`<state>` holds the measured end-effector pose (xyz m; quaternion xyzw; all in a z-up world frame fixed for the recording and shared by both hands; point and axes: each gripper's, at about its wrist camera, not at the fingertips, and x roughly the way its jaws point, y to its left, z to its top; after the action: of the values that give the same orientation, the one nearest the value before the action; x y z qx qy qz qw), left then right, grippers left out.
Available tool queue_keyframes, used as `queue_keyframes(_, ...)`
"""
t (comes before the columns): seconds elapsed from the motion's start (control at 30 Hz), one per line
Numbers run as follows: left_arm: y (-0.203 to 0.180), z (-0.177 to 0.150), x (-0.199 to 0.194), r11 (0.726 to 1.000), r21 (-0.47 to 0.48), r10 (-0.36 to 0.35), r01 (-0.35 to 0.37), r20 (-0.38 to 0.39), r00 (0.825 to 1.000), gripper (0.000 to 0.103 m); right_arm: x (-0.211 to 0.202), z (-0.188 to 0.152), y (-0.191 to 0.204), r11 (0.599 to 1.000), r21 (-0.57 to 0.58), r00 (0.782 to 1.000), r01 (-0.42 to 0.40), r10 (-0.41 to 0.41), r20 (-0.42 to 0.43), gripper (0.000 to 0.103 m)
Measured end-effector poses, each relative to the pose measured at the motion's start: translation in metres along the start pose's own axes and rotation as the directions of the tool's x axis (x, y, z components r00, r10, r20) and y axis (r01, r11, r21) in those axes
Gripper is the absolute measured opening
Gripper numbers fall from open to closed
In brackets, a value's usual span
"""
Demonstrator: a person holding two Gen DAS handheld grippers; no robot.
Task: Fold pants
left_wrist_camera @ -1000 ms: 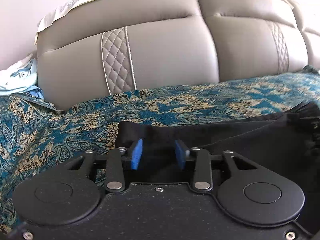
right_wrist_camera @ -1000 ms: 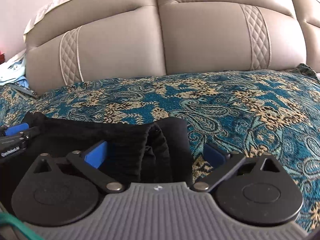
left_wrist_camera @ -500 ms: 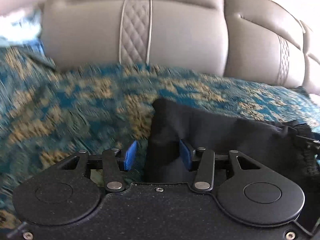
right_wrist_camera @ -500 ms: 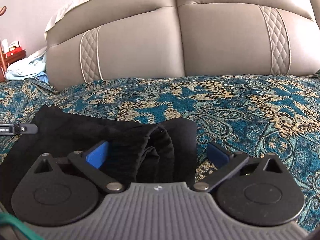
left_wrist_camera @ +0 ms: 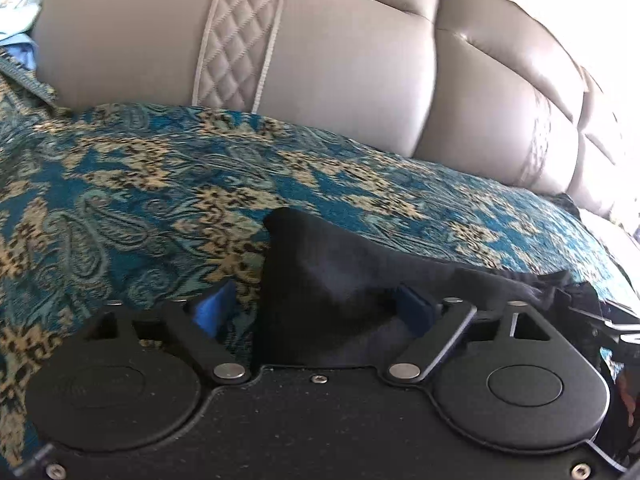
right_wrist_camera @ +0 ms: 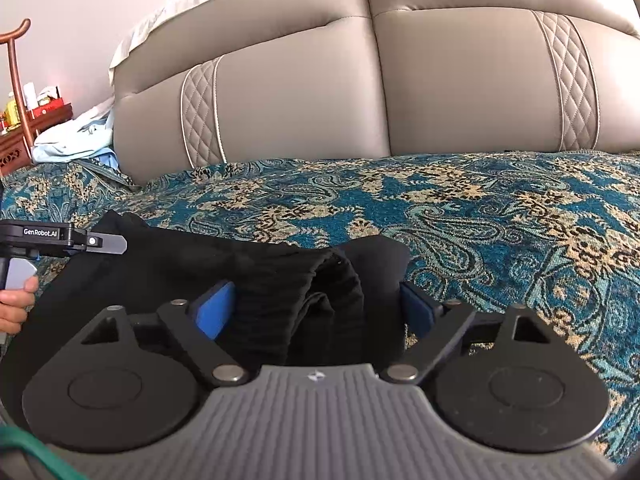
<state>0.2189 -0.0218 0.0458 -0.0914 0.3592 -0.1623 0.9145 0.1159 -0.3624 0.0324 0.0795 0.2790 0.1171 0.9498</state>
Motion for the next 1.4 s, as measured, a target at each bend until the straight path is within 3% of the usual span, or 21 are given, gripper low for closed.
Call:
queue_keyframes(0.07, -0.005, -0.002, 0.001, 0.999, 0.040, 0.017, -0.017, -0.003, 1.000, 0.085, -0.002, 0.001, -0.002, 1.000, 0.024, 1.000, -0.014, 0.014, 0.002, 0.078)
queue_keyframes(0.13, -0.008, -0.004, -0.005, 0.998, 0.047, 0.029, -0.030, 0.024, 0.999, 0.041, -0.004, 0.002, -0.005, 0.997, 0.070, 0.999, -0.045, 0.045, 0.003, 0.064)
queue_keyframes(0.17, -0.007, -0.006, -0.008, 0.999, 0.020, 0.024, -0.025, 0.031, 0.999, 0.035, -0.004, 0.002, -0.008, 0.991, 0.110, 0.997, -0.071, 0.071, 0.004, 0.058)
queue_keyframes(0.2, -0.006, -0.007, -0.012, 0.999, -0.007, 0.039, -0.039, 0.047, 0.998, 0.023, -0.004, 0.002, -0.009, 0.986, 0.135, 0.996, -0.093, 0.094, 0.001, 0.047)
queue_keyframes(0.3, -0.003, -0.008, -0.024, 0.995, -0.086, 0.068, -0.059, 0.108, 0.992, 0.015, -0.001, 0.001, -0.001, 0.979, 0.162, 0.992, -0.122, 0.122, 0.008, 0.039)
queue_keyframes(0.5, 0.010, 0.028, -0.008, 0.983, -0.078, 0.174, -0.164, 0.157, 0.972, 0.015, 0.037, 0.031, 0.022, 0.987, 0.125, 0.995, -0.099, 0.097, 0.024, 0.037)
queue_keyframes(0.63, 0.022, 0.072, 0.017, 0.964, -0.041, 0.264, -0.261, 0.194, 0.945, 0.015, 0.079, 0.070, 0.041, 0.994, 0.077, 0.997, -0.076, 0.074, 0.033, 0.037)
queue_keyframes(0.83, 0.041, 0.114, 0.072, 0.926, -0.032, 0.375, -0.375, 0.169, 0.911, 0.016, 0.144, 0.113, 0.057, 0.999, 0.044, 1.000, -0.011, 0.011, 0.017, 0.038)
queue_keyframes(0.93, 0.047, 0.115, 0.099, 0.906, -0.009, 0.422, -0.424, 0.117, 0.899, 0.022, 0.165, 0.111, 0.062, 0.999, 0.000, 0.999, 0.047, -0.047, -0.014, 0.044)
queue_keyframes(1.0, 0.052, 0.112, 0.110, 0.902, -0.022, 0.431, -0.430, 0.065, 0.900, 0.027, 0.175, 0.099, 0.067, 0.993, -0.063, 0.994, 0.102, -0.104, -0.025, 0.050)
queue_keyframes(1.1, 0.050, 0.111, 0.114, 0.899, -0.003, 0.436, -0.437, 0.063, 0.898, 0.030, 0.174, 0.100, 0.062, 0.994, -0.010, 0.994, 0.109, -0.109, -0.021, 0.060)
queue_keyframes(1.17, 0.046, 0.110, 0.117, 0.893, 0.015, 0.448, -0.450, 0.062, 0.892, 0.031, 0.175, 0.100, 0.060, 0.994, 0.006, 0.993, 0.113, -0.113, -0.027, 0.061)
queue_keyframes(1.4, 0.045, 0.108, 0.119, 0.888, 0.026, 0.457, -0.459, 0.068, 0.887, 0.033, 0.176, 0.100, 0.065, 0.987, -0.021, 0.987, 0.158, -0.158, -0.021, 0.072)
